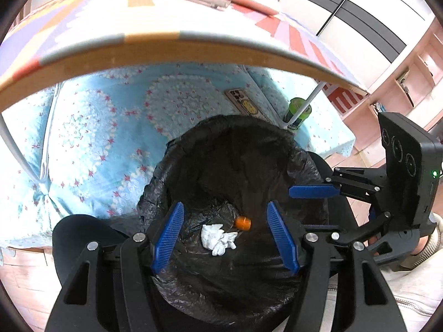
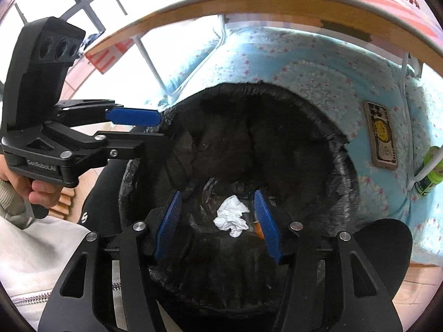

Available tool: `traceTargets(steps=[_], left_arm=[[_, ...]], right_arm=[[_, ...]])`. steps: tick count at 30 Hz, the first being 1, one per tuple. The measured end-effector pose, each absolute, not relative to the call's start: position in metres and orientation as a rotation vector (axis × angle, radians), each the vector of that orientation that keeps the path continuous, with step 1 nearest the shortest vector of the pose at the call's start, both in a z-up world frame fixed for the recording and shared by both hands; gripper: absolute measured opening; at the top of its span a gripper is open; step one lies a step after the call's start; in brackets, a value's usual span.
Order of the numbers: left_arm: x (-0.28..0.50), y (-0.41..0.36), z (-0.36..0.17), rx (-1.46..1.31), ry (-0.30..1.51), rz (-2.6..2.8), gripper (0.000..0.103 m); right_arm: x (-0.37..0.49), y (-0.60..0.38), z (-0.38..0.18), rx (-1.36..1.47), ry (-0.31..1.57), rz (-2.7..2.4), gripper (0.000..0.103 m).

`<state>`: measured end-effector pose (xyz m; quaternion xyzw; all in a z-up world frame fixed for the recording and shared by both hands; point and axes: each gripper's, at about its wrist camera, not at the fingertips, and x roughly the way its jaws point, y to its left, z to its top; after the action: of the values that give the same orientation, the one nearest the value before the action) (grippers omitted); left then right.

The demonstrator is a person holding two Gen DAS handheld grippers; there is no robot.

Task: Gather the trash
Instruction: 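Carry tissue and cap over the bin and open both grippers to drop them, then move both tools back over the mat toward the paper roll and metal strip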

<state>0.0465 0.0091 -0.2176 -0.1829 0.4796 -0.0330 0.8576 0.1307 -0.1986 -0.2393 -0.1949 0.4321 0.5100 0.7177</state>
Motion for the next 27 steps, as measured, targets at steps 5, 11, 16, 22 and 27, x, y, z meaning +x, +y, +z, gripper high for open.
traceTargets(steps=[5,11,16,22,27], left_arm=[[0.044,0.006,-0.201,-0.352,0.971,-0.083,0.060],[0.041,0.005,-0.174,-0.308,0.915,-0.076,0.060],[0.036,0.004,-0.150,-0.266,0.864,-0.082,0.060],[0.034,0.004,-0.127,-0.240,0.815,-0.071,0.060],[0.039,0.003,-0.108,-0.213,0.780,-0.071,0.060]], right_arm=[[0.136,-0.206,-0.223,-0.412,0.923,1.106,0.054],[0.138,-0.211,-0.202,-0.400,0.869,1.086,0.055],[0.134,-0.216,-0.184,-0.410,0.806,1.075,0.054],[0.134,-0.219,-0.170,-0.401,0.764,1.075,0.055],[0.134,-0.218,-0.162,-0.398,0.738,1.076,0.054]])
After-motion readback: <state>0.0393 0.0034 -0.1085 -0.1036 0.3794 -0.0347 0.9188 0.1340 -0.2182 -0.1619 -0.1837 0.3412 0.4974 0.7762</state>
